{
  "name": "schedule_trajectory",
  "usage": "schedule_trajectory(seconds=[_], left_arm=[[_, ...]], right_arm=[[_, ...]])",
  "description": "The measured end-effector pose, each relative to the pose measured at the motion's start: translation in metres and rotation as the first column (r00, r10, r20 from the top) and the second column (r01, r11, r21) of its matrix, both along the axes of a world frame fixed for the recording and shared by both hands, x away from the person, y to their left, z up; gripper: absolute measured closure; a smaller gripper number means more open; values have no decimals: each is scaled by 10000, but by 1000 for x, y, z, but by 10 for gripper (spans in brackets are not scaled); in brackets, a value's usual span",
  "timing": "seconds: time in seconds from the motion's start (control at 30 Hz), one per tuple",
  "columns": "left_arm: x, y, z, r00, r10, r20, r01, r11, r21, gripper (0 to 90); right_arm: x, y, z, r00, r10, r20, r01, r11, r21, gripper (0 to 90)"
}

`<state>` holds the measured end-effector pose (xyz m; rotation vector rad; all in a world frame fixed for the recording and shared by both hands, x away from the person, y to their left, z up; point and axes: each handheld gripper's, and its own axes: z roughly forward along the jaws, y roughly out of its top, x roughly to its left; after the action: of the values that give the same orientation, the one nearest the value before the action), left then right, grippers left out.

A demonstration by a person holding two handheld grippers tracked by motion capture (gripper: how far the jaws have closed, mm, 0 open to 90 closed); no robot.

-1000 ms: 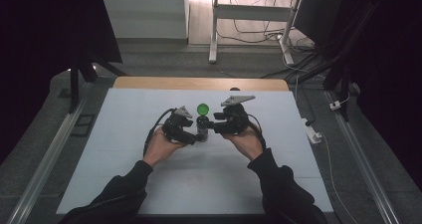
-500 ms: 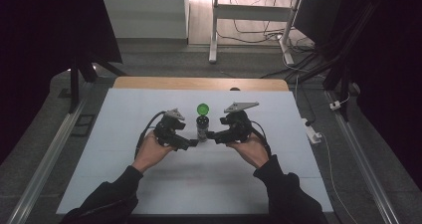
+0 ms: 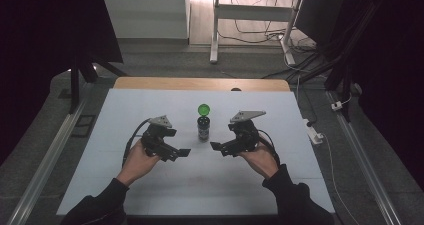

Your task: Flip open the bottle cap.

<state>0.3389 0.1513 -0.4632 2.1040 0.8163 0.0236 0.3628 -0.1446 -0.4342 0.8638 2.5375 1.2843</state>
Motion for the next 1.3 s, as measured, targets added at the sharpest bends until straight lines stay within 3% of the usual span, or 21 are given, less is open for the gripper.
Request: schedule_trajectory(seconds=[0.3,0.63,1.03,1.3], left_arm=[[-21,19,7,9998,171,119,-167,9992,-350,0],[-50,47,11,9960,838,312,-816,9945,-662,0],[-89,85,10,9822,1819,476,-1771,9801,-901,0],[-114,106,7,9689,2408,577,-2351,9677,-909,0]], right_arm=[[-15,-15,0,9999,-38,117,38,10000,-3,0],[-36,-48,-2,9989,-452,123,451,9989,139,0],[-56,-92,-5,9908,-1345,168,1341,9907,232,0],[-71,-119,-7,9782,-2045,376,2040,9788,151,0]])
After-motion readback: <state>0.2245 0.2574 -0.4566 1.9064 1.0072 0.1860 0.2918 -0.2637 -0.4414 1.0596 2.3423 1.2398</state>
